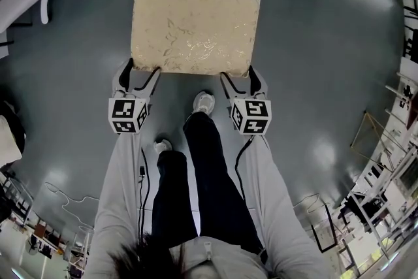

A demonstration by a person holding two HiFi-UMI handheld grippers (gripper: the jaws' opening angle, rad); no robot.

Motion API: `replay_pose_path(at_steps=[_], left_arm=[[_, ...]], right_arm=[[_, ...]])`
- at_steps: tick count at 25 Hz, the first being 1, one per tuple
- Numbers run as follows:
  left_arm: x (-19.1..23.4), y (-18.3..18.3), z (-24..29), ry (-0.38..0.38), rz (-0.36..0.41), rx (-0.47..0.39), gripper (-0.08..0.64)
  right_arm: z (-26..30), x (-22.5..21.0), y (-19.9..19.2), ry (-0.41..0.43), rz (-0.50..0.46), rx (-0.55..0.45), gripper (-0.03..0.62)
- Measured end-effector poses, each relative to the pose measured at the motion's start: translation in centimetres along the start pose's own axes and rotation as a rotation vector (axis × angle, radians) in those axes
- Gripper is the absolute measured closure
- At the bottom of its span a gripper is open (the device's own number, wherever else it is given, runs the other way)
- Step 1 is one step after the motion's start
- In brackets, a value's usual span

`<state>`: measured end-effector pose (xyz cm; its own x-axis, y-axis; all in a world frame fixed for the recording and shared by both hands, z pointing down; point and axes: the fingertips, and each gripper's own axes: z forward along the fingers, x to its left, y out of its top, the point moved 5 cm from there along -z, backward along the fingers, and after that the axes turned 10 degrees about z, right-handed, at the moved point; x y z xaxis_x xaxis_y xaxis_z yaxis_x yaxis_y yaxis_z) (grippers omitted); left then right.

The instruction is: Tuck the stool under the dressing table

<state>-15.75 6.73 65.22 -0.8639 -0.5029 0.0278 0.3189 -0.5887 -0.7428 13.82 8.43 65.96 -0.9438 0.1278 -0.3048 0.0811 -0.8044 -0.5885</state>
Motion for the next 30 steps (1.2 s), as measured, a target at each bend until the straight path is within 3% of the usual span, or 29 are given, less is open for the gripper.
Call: replay_pose_path(at_steps=[4, 12, 22, 30], left_arm=[[0.1, 0.3, 0.6, 0.005, -0.002, 0.014, 0.202], [1.2, 3.4, 3.7, 0.016, -0.031, 0.042, 0.202], [0.8, 3.7, 3.8, 0.028, -0.036, 0.105, 0.204], [1.0, 4.0, 4.1, 0.026, -0.018, 0.095, 0.207]], right_arm=[[0.5, -0.3, 0.4, -0.009, -0.003, -0.015, 0.230], [3.0, -2.0, 4.8, -0.001, -0.028, -0.020, 0.233], [3.2, -2.4, 5.5, 0.009, -0.053, 0.002, 0.233], [3.4, -2.3, 5.5, -0.005, -0.043, -0.011, 0.233]])
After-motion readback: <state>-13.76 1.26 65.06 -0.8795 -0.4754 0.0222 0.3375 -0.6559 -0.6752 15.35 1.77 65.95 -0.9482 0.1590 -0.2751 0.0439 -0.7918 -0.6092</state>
